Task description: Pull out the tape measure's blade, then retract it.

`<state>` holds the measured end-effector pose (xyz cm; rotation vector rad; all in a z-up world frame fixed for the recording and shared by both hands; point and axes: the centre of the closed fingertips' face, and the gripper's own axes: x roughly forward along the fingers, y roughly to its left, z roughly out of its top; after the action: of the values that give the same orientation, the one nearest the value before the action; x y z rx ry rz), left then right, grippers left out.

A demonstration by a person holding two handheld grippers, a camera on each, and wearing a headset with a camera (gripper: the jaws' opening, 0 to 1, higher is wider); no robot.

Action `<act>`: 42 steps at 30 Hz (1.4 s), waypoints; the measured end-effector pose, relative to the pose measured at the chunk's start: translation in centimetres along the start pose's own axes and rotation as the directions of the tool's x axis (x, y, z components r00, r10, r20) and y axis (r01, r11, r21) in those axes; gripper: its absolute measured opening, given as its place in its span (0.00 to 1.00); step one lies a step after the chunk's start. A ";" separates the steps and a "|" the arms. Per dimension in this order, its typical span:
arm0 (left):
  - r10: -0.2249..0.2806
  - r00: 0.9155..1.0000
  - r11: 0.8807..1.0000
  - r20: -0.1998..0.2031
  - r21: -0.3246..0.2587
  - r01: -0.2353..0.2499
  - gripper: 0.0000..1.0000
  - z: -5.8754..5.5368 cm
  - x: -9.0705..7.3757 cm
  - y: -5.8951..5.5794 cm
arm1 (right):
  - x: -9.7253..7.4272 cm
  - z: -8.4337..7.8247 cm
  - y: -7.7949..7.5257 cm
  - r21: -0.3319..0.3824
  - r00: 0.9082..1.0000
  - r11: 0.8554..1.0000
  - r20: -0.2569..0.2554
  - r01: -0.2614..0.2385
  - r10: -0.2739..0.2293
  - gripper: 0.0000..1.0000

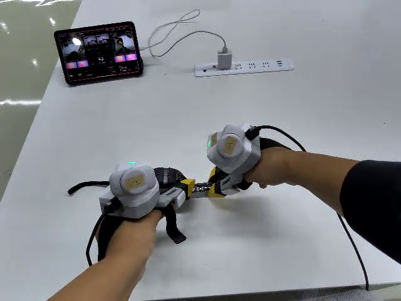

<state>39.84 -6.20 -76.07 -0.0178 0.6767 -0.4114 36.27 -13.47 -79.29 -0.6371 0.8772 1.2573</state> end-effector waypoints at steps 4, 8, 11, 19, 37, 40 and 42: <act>-0.001 1.000 1.000 0.000 -0.009 0.001 0.60 0.0 0.0 0.1 | 0.2 0.3 0.0 0.010 1.000 1.000 0.005 0.001 -0.001 0.10; 0.000 1.000 1.000 -0.001 -0.005 0.000 0.60 0.0 0.0 0.0 | 0.3 0.5 0.1 0.011 1.000 1.000 0.011 0.000 0.000 0.10; 0.001 1.000 1.000 -0.001 -0.004 -0.001 0.60 -0.1 0.0 0.1 | 0.4 0.6 0.1 0.011 1.000 1.000 0.018 0.000 0.000 0.10; 0.001 1.000 1.000 -0.004 -0.005 -0.001 0.60 -0.1 -0.1 0.0 | 0.7 1.0 0.2 0.007 1.000 1.000 0.027 -0.003 0.003 0.10; 0.000 1.000 1.000 -0.009 -0.007 0.000 0.61 -0.1 0.1 0.0 | 1.2 1.8 0.2 0.018 0.999 1.000 0.051 -0.009 0.008 0.10; 0.000 1.000 1.000 -0.009 -0.007 -0.001 0.61 -0.1 0.1 0.0 | 1.3 1.9 0.3 0.018 0.998 1.000 0.054 -0.009 0.008 0.10; 0.000 1.000 1.000 -0.010 -0.009 0.000 0.61 -0.1 0.1 0.0 | 1.3 2.0 0.3 0.019 0.998 1.000 0.058 -0.011 0.010 0.10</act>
<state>39.83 -6.20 -76.19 -0.0238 0.6883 -0.4086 36.50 -11.08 -79.35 -0.5790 0.8445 1.2689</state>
